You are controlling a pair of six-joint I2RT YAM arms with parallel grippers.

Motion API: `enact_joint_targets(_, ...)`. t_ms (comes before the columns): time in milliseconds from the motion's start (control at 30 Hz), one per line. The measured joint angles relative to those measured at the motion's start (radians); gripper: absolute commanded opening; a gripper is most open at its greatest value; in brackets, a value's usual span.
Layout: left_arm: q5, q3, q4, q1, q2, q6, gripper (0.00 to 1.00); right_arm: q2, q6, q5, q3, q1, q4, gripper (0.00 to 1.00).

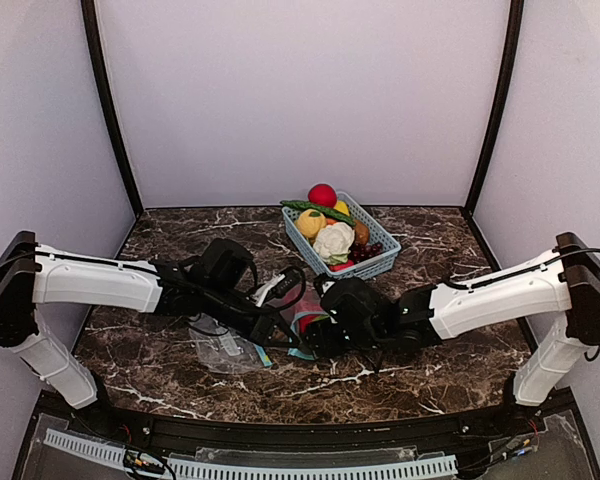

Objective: Place the food in the zip-top bag and seal the zipper
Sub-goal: Place the fake fruit in the zipper food storage bag, then adjust the fake fruit in the zipper food storage bag.

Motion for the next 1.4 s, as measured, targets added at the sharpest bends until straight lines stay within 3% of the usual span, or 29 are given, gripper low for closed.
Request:
enact_joint_targets(300,-0.035,-0.001,-0.018,0.000,-0.013,-0.015,0.01,-0.035,0.006,-0.113,-0.020,-0.062,0.125,0.55)
enact_joint_targets(367,-0.046,-0.008,-0.018,0.000,-0.015,-0.019,0.05,-0.034,0.007,-0.142,-0.020,-0.071,0.150,0.55)
enact_joint_targets(533,-0.066,-0.031,-0.026,0.000,-0.028,-0.020,0.52,-0.022,0.008,-0.191,-0.019,-0.076,0.178,0.55)
enact_joint_targets(667,-0.108,-0.034,-0.063,0.000,-0.085,-0.013,0.71,-0.021,0.020,-0.208,-0.021,-0.081,0.184,0.55)
enact_joint_targets(833,-0.179,-0.032,-0.110,0.030,-0.189,-0.004,0.84,-0.021,0.042,-0.216,-0.050,-0.084,0.195,0.55)
enact_joint_targets(1067,-0.212,-0.033,-0.106,0.164,-0.158,-0.019,0.89,-0.014,0.068,-0.234,-0.075,-0.087,0.213,0.56)
enact_joint_targets(1300,-0.208,-0.035,-0.059,0.209,-0.014,-0.023,0.89,0.003,0.089,-0.250,-0.078,-0.089,0.240,0.58)
enact_joint_targets(1400,-0.196,-0.035,-0.036,0.216,0.020,-0.023,0.85,0.013,0.097,-0.262,-0.081,-0.094,0.247,0.58)
